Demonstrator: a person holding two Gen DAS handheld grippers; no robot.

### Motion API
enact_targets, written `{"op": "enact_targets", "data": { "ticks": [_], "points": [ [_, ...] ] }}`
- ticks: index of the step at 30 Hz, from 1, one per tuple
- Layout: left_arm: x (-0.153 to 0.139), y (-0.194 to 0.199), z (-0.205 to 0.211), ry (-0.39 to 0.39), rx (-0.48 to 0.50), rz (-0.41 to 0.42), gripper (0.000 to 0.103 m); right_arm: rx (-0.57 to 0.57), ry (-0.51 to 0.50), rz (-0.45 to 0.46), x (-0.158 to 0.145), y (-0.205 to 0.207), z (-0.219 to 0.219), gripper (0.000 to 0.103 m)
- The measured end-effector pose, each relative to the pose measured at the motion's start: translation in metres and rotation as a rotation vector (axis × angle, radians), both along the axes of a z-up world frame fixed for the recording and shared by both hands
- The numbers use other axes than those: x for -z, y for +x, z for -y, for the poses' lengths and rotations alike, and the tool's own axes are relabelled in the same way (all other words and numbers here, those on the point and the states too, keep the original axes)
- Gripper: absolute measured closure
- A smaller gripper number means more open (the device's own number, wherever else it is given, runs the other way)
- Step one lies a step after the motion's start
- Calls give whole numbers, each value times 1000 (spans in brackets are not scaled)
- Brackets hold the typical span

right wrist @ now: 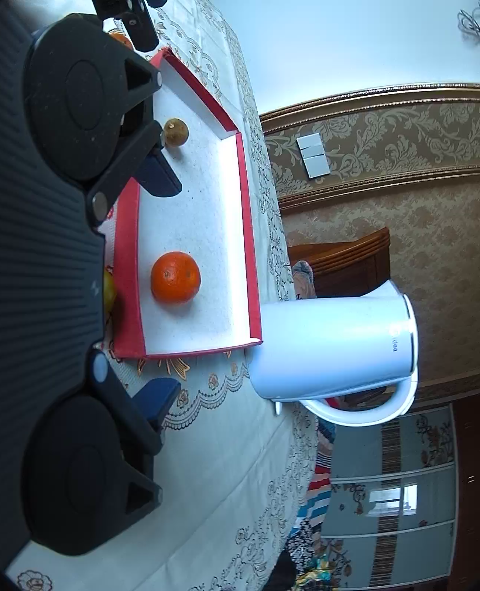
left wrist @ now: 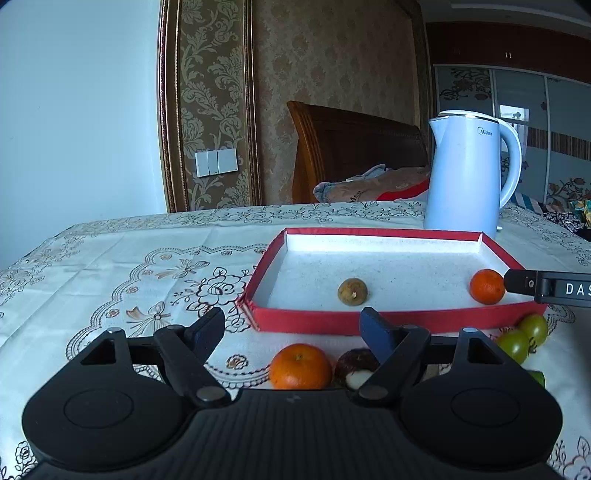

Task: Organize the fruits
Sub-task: 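Withdraw both tools from the tray toward the remaining fruit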

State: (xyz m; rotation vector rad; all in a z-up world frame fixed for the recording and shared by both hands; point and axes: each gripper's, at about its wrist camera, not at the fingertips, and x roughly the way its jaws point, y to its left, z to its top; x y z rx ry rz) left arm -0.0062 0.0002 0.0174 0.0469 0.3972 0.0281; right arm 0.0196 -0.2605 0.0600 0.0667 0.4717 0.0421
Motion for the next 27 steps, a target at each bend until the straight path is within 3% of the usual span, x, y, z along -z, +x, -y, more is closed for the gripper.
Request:
{"op": "enact_targets", "data": {
  "ticks": [12, 23, 27],
  "points": [
    [3, -10, -25, -81, -13, -38, 20, -7, -19, -5, 1, -2, -3, 0],
    [10, -29, -24, -12, 6, -35, 20, -7, -21, -17, 3, -1, -4, 0],
    [12, -28, -28, -23, 34, -65, 20, -6, -21, -22, 3, 0, -4, 0]
  ]
}}
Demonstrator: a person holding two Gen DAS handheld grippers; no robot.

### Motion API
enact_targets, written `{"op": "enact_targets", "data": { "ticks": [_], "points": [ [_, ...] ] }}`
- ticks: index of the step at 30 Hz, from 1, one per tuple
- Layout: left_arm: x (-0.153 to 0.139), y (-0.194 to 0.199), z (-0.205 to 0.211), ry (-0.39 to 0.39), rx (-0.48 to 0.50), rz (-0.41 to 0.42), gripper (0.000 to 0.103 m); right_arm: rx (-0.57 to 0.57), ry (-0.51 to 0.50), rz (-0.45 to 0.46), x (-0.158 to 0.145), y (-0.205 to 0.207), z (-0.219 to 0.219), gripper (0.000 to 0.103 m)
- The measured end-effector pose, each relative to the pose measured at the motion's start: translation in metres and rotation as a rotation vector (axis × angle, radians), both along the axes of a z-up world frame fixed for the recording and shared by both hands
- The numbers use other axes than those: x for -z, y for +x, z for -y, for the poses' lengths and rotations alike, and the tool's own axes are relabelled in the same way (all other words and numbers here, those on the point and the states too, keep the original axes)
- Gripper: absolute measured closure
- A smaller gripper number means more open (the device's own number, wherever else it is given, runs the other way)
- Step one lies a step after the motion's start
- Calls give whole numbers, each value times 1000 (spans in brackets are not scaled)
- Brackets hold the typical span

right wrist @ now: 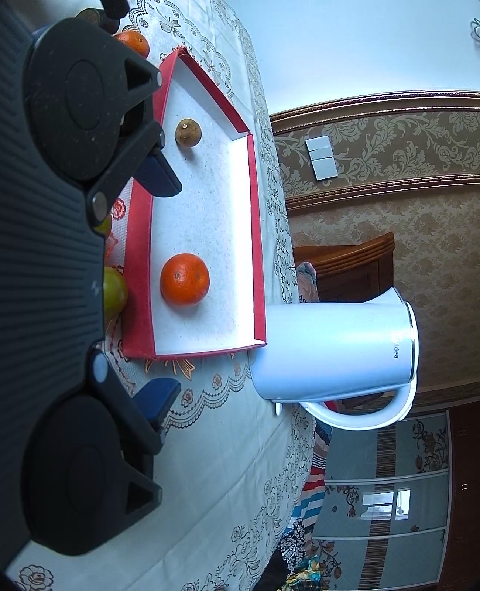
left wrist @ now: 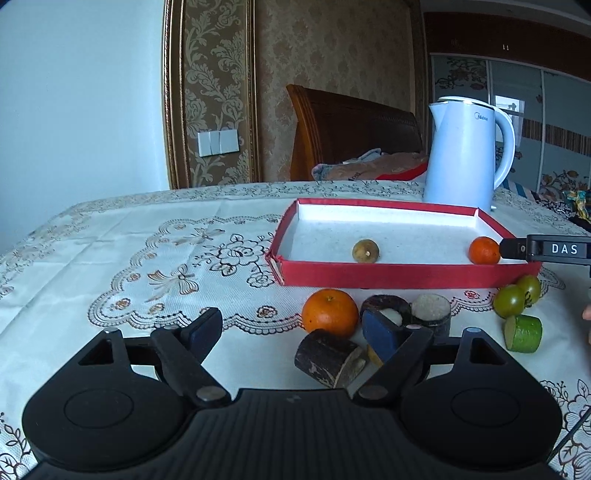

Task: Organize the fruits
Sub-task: 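Withdraw both tools from the tray toward the remaining fruit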

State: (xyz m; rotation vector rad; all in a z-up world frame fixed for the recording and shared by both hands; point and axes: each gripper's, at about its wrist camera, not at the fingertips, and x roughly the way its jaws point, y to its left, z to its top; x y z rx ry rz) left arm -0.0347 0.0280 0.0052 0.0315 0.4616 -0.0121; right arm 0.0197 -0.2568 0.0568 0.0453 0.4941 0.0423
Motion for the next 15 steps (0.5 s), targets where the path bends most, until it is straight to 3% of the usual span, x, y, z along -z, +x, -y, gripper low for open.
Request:
{"op": "enact_targets", "data": {
  "ticks": [4, 15],
  "points": [
    [6, 7, 5, 20, 30, -63, 20, 0, 0, -2, 0, 0, 0, 0],
    [11, 12, 2, 9, 27, -115, 20, 0, -2, -6, 1, 0, 0, 0]
  ]
}}
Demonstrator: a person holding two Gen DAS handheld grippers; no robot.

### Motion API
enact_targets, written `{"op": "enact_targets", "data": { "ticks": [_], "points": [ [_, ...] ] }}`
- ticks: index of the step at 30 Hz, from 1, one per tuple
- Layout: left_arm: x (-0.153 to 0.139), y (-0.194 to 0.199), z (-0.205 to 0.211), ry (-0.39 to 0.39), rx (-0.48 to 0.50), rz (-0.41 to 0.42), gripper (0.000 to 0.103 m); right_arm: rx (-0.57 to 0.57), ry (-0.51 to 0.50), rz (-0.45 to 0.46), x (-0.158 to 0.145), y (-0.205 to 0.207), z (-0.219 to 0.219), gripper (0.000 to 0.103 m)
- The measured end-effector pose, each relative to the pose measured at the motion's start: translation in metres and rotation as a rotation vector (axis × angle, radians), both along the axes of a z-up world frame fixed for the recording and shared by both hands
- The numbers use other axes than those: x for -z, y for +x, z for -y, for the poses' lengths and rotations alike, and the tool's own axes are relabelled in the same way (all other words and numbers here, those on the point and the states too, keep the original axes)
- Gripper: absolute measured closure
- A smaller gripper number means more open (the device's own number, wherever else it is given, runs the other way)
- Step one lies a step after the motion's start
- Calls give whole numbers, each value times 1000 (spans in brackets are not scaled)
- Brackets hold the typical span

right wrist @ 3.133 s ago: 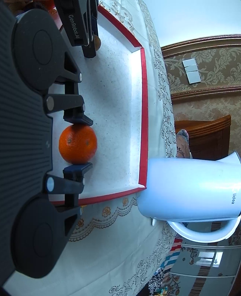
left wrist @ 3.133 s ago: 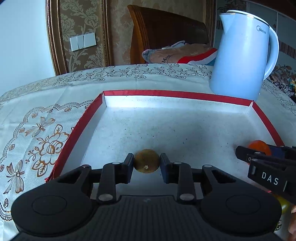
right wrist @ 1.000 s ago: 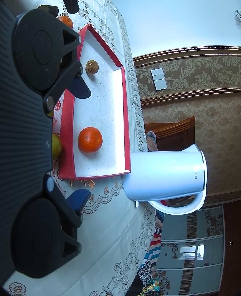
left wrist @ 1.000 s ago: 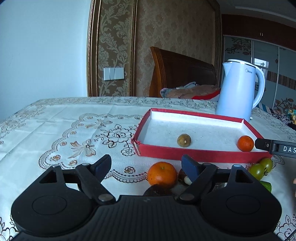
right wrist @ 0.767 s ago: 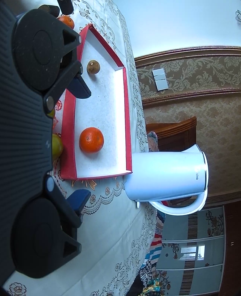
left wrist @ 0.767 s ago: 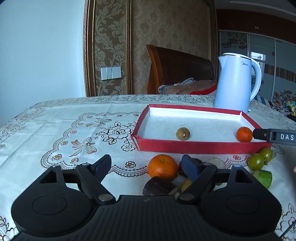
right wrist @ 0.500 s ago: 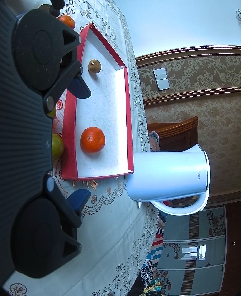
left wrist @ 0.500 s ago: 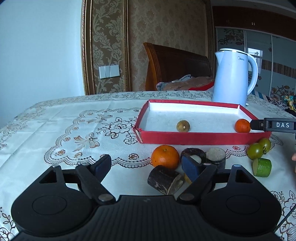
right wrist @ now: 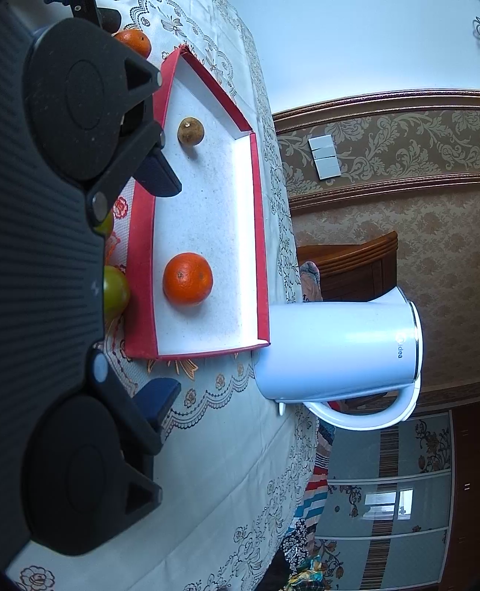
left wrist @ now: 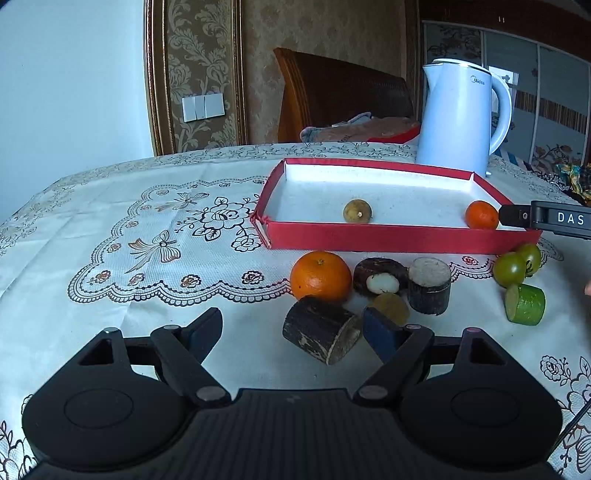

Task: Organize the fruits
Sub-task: 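Withdraw both tools from the tray toward the remaining fruit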

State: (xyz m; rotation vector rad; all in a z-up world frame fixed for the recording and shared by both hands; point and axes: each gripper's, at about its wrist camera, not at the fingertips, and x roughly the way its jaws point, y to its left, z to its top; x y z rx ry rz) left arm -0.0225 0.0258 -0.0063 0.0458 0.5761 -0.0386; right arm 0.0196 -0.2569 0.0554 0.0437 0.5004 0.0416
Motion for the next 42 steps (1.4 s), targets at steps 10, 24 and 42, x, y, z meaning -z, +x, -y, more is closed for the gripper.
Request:
{"op": "enact_targets", "data": {
  "ticks": [10, 24, 42],
  "points": [
    [0, 1, 1, -1, 12, -6, 20, 1, 0, -2, 0, 0, 0, 0],
    [5, 3, -6, -46, 81, -69, 20, 1, 6, 4, -1, -1, -1, 0],
    [8, 8, 12, 37, 234, -77, 20, 3, -1, -4, -1, -2, -1, 0]
  ]
}}
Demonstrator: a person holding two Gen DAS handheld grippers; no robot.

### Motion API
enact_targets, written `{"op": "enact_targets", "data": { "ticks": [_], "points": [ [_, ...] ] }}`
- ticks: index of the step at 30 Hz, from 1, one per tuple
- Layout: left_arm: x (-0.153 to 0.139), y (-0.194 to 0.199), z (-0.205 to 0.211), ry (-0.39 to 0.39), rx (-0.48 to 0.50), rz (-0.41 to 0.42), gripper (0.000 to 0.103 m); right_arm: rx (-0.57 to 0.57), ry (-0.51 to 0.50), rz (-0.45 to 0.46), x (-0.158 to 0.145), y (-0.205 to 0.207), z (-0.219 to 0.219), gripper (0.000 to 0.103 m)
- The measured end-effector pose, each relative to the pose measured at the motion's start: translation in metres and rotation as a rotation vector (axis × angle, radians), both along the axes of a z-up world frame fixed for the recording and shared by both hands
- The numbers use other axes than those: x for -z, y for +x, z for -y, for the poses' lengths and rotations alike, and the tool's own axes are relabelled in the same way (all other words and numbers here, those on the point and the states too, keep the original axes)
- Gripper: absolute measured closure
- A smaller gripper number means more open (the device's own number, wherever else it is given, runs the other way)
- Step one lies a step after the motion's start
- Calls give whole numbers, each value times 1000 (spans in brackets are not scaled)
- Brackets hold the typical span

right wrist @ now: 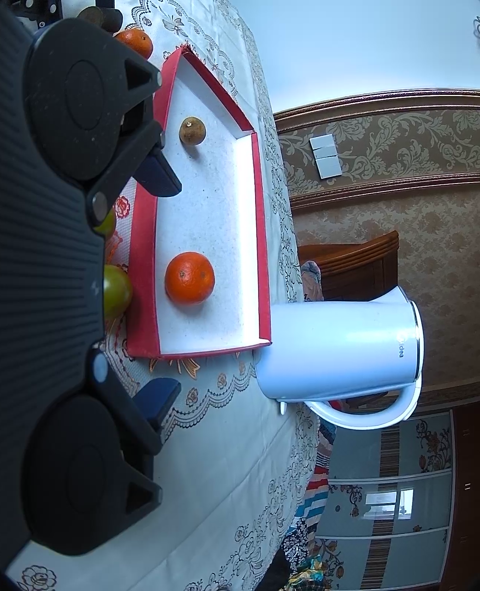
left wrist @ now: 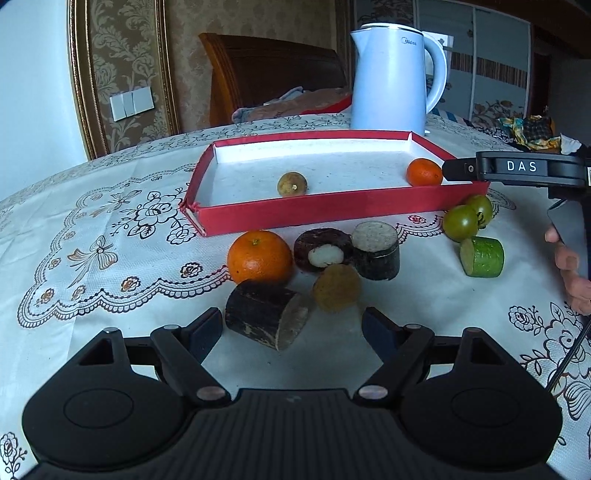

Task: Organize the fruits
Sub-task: 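Withdraw both tools from the tray toward the remaining fruit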

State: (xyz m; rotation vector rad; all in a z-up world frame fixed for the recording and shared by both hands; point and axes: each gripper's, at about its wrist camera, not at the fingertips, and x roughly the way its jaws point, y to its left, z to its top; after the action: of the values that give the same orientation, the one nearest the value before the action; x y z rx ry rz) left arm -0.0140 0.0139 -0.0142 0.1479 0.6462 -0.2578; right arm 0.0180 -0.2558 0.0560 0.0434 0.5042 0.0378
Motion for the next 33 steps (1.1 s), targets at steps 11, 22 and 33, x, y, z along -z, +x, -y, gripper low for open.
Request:
{"op": "enact_targets", "data": {
  "ticks": [11, 22, 33],
  "points": [
    [-1, -12, 2, -30, 86, -1, 20, 5, -2, -1, -4, -5, 6, 0],
    [1, -4, 0, -20, -2, -10, 20, -4, 16, -55, 4, -70, 69, 0],
    [1, -4, 2, -6, -9, -7, 17, -159, 29, -119, 8, -73, 18, 0]
  ]
}}
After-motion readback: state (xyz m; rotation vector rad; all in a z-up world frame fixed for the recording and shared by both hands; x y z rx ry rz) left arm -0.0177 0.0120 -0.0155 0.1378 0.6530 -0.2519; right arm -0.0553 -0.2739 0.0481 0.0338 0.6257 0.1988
